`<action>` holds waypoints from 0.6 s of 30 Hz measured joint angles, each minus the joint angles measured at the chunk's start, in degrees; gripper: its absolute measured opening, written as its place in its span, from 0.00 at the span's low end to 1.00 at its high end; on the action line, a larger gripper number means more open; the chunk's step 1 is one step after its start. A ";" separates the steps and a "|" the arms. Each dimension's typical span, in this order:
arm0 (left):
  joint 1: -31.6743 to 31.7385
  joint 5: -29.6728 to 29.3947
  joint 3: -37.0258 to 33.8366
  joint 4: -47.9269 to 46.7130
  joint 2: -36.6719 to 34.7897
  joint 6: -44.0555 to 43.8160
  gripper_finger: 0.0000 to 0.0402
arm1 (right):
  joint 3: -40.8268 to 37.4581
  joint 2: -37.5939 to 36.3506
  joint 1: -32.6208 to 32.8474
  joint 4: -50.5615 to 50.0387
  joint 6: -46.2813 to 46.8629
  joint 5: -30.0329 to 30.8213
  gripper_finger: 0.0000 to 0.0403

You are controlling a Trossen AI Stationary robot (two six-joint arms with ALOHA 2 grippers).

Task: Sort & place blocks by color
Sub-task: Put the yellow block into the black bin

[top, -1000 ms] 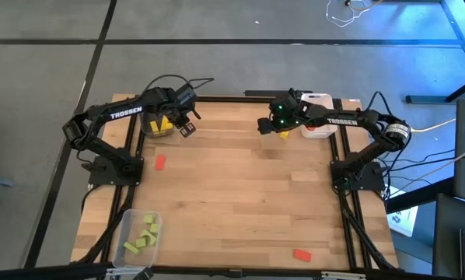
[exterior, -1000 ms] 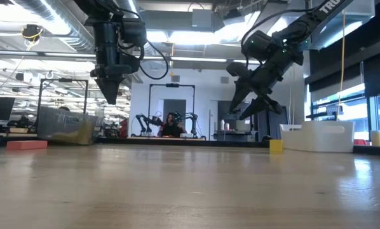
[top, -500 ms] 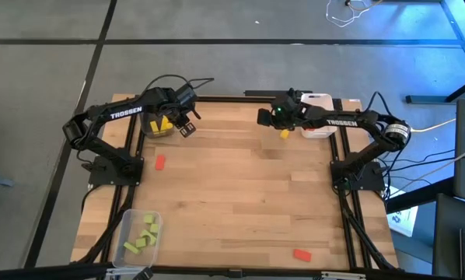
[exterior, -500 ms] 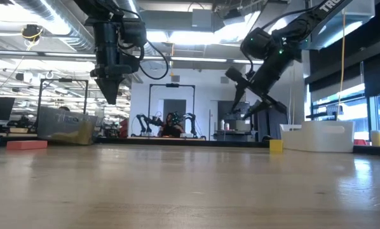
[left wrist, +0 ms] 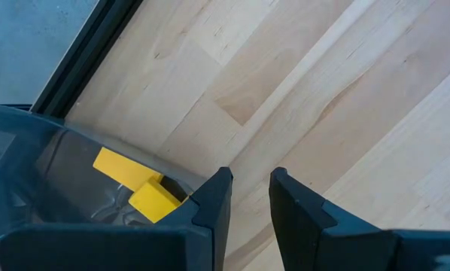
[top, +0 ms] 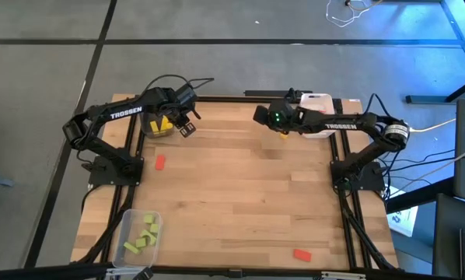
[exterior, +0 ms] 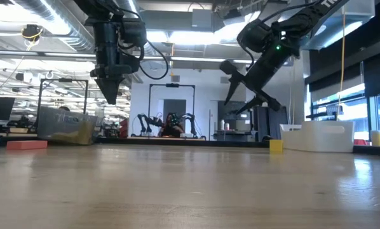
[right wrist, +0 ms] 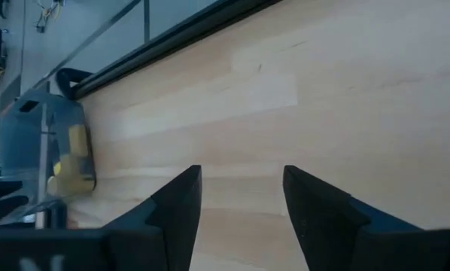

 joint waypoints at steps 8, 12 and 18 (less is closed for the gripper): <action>0.00 -0.01 0.00 -0.01 0.00 0.00 0.21 | 0.01 0.00 2.64 -0.35 3.10 3.26 0.57; 0.00 -0.02 0.00 -0.01 0.00 0.00 0.21 | 0.27 0.00 3.36 -1.37 4.00 3.25 0.63; 0.00 0.00 0.00 -0.01 0.01 0.00 0.21 | 10.16 0.00 3.72 -23.93 10.63 4.14 0.64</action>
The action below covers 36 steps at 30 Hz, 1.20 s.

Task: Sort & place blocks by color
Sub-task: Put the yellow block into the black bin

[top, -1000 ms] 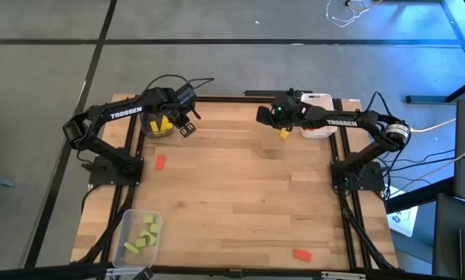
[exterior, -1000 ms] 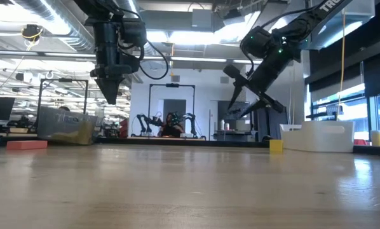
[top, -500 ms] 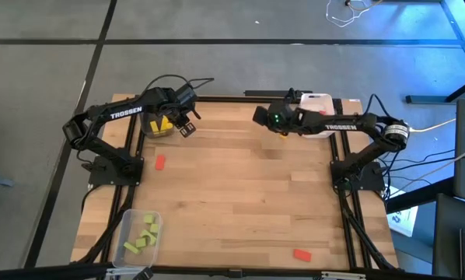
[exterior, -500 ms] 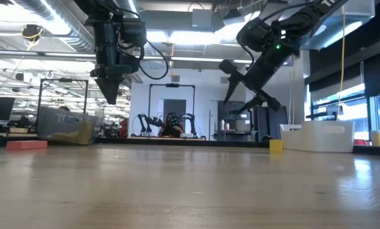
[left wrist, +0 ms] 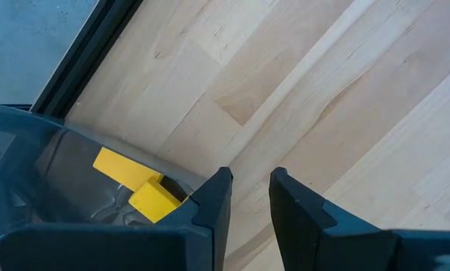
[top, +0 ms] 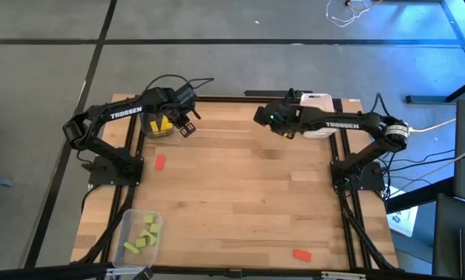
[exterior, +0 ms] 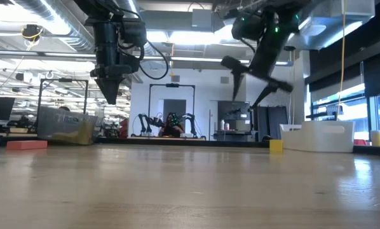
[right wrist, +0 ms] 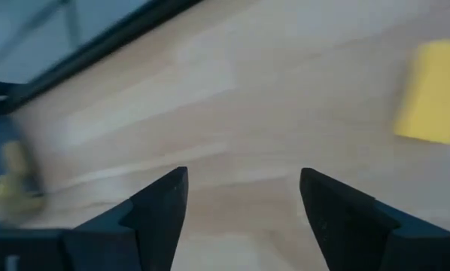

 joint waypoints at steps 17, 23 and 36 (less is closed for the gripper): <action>0.00 0.00 0.00 0.00 0.00 0.00 0.21 | -0.23 0.02 -7.46 -19.87 6.78 -5.95 0.64; 0.00 0.00 0.00 0.01 -0.01 0.00 0.21 | -5.59 0.04 -10.22 -13.25 6.77 -6.85 0.64; 0.02 -0.01 0.00 0.01 -0.01 0.01 0.21 | -13.41 0.35 -13.80 0.17 6.76 -8.56 0.64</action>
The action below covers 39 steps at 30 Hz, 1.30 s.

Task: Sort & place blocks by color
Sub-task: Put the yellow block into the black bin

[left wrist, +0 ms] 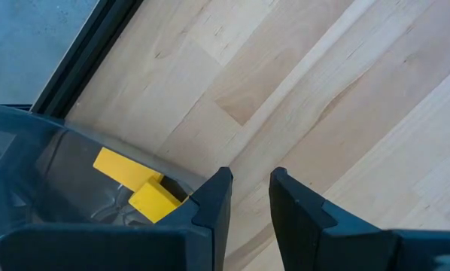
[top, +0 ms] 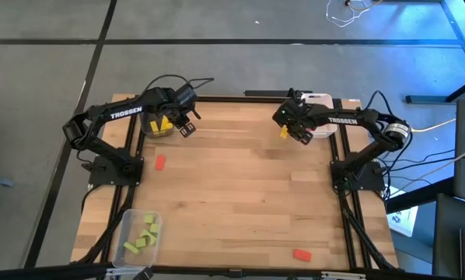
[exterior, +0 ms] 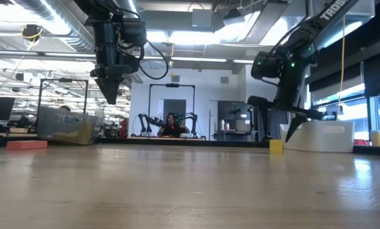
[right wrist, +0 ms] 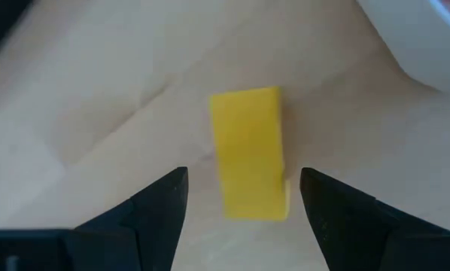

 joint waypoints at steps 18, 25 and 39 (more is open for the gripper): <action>0.00 -0.12 0.00 0.02 0.00 -0.01 0.21 | 1.91 8.04 -0.67 2.60 -0.35 0.40 0.64; -0.02 -0.14 0.00 0.01 0.00 0.00 0.21 | 1.91 7.98 -0.67 1.91 -0.95 0.25 0.64; -0.02 -0.16 0.00 0.00 0.00 -0.01 0.21 | 1.75 8.00 -0.22 1.41 -1.17 0.66 0.64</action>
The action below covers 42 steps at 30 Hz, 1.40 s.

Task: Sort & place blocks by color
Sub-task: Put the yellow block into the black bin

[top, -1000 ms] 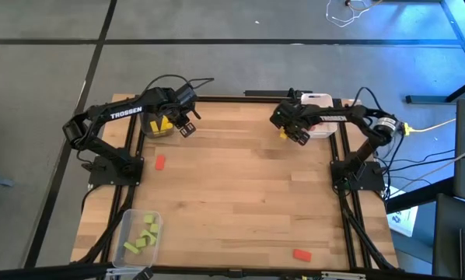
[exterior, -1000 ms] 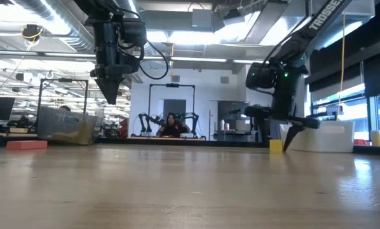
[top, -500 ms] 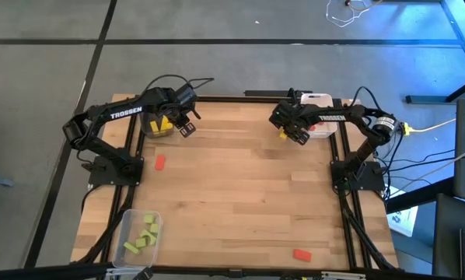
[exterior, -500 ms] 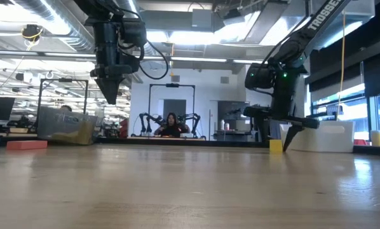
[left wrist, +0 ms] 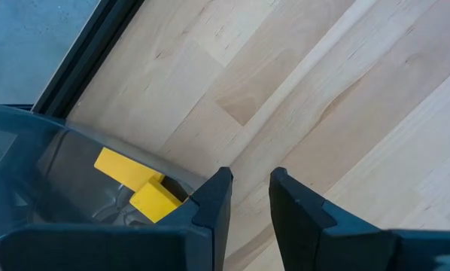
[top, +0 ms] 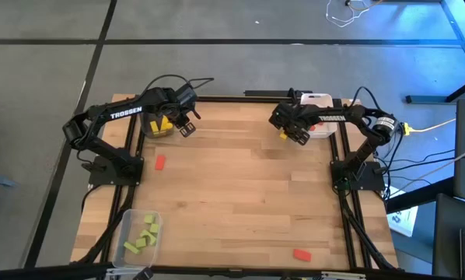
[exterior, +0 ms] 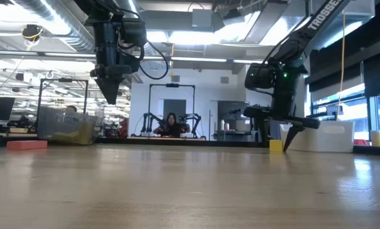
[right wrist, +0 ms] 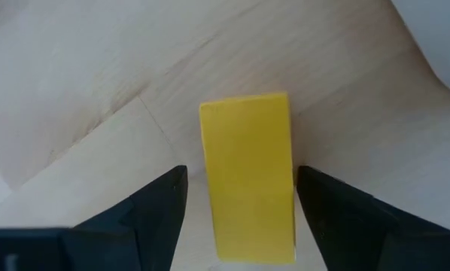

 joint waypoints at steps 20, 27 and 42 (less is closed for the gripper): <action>0.00 -0.02 0.00 0.00 0.00 0.00 0.21 | -0.26 0.02 2.19 -0.16 -2.36 2.46 0.32; 0.01 -0.01 0.00 0.01 0.00 0.00 0.21 | -0.26 -0.26 2.55 0.85 -10.75 -0.15 0.32; 0.00 -0.02 0.00 0.02 0.00 0.07 0.21 | 13.07 -0.28 5.84 0.26 -40.56 -3.32 0.32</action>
